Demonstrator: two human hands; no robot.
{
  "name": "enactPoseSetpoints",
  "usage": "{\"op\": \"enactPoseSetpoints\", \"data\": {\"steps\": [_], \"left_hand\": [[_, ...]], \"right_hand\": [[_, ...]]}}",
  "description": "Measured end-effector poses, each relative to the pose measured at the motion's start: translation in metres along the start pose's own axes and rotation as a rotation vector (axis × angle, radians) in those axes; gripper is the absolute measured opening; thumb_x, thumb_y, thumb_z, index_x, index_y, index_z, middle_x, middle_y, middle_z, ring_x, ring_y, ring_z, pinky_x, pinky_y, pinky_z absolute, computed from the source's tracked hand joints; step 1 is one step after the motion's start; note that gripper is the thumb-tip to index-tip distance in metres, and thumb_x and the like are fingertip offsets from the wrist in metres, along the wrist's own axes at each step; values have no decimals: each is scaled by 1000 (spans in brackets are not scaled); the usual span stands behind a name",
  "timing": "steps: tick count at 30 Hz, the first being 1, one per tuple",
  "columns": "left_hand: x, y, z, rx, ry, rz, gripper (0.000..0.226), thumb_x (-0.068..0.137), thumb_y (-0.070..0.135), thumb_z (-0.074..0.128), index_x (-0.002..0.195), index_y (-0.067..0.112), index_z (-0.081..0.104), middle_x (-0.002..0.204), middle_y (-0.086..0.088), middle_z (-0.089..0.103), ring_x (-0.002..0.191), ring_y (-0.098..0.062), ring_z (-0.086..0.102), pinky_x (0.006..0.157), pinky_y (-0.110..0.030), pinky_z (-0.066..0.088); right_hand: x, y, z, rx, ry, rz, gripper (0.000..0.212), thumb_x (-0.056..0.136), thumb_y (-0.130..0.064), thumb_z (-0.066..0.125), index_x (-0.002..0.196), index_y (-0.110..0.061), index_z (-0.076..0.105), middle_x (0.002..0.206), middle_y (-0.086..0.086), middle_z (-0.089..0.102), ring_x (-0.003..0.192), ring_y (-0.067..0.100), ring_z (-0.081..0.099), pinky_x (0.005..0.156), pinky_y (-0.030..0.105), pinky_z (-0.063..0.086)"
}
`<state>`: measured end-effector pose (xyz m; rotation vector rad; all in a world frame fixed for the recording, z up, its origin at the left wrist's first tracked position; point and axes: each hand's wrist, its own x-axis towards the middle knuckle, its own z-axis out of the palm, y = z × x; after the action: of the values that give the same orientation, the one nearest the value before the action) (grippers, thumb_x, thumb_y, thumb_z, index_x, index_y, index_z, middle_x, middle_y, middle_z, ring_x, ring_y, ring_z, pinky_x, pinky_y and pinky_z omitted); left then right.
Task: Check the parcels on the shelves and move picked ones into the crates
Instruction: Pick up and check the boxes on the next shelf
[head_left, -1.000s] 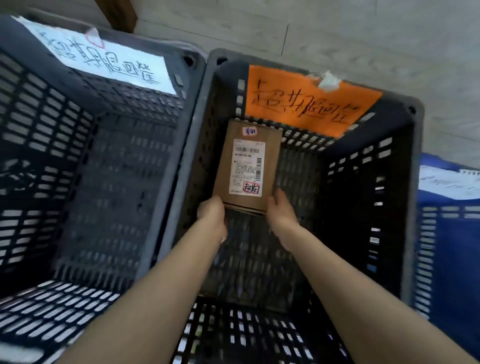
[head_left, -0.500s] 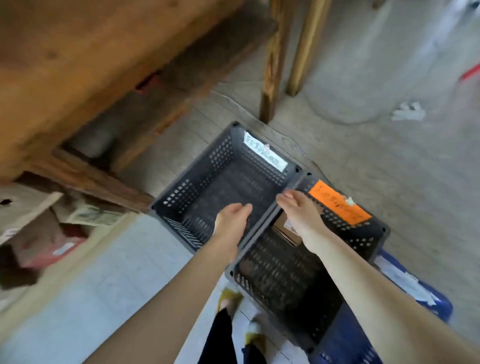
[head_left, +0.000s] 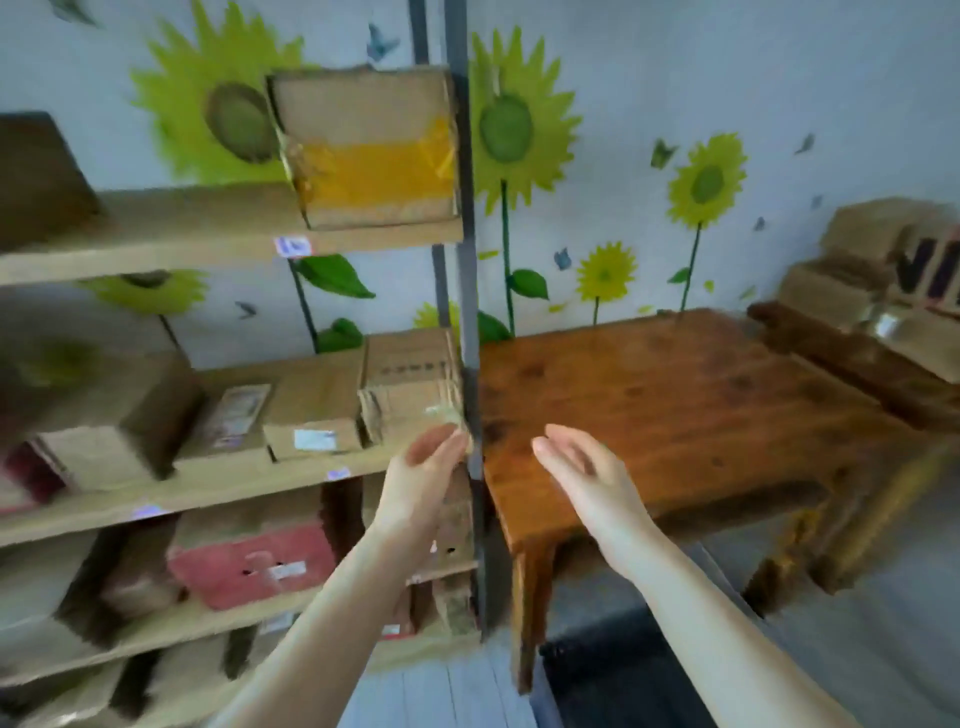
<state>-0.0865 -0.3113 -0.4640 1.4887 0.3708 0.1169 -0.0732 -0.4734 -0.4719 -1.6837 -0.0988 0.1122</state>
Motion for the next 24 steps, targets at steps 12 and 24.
{"op": "enactPoseSetpoints", "data": {"steps": [12,24], "left_hand": [[72,162,-135,86,115,410,26,89,28,58,112,17,60,114,-6,64,108,-19,58,100,-38,45],[170,226,-107,313,83,510,36,91,26,53,124,10,55,110,-1,60,98,-16,53,82,-24,37]], "right_hand": [[96,-162,113,-148,184,-471,46,90,-33,56,131,-13,48,129,-3,53,112,5,50,92,18,38],[221,-258,100,-152,330,-545,40,96,-40,40,128,-17,46,122,-2,53,116,17,51,87,24,37]]}}
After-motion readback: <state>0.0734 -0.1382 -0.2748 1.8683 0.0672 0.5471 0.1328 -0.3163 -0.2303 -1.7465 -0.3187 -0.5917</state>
